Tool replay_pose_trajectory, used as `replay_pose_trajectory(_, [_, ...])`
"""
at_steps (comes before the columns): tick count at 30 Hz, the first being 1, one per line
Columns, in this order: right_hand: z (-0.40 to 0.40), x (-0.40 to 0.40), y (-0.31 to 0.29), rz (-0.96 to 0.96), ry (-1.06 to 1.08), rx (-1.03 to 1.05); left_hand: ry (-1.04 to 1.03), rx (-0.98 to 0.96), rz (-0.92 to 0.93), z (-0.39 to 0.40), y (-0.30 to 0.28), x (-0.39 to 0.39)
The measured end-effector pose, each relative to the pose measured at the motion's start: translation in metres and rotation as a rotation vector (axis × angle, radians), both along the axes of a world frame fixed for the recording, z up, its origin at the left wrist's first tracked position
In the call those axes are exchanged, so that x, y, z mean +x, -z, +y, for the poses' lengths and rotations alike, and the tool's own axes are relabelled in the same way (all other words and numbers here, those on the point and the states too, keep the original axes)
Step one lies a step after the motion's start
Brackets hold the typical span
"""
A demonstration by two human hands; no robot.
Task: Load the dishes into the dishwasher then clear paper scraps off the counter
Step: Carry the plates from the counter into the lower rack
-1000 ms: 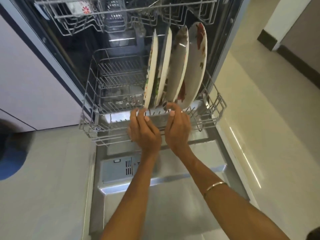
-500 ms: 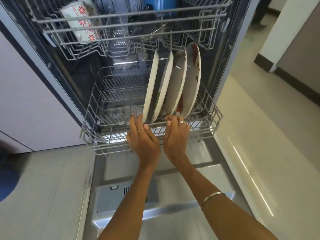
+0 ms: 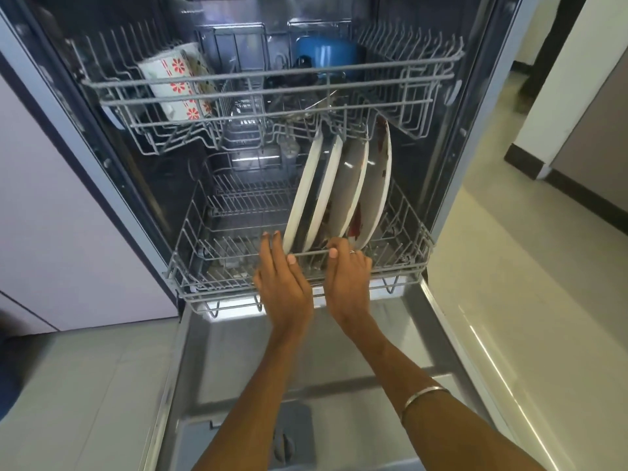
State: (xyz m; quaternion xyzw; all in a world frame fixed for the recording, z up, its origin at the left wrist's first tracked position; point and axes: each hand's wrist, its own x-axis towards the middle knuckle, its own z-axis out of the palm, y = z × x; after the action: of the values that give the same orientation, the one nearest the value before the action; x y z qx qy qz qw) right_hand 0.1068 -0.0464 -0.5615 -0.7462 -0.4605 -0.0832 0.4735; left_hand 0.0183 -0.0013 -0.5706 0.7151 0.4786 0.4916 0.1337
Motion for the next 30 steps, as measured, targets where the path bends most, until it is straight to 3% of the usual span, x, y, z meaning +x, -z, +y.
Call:
replay_pose_trajectory(18, [0.081,0.049,-0.008,0.015,-0.163,-0.020,0.041,-0.023,0.053,0.077,-0.010,0.032])
replay_pose_trajectory(30, [0.085,0.055,-0.001,0.024,-0.227,-0.034,0.039,0.007,0.067,0.082,-0.005,0.033])
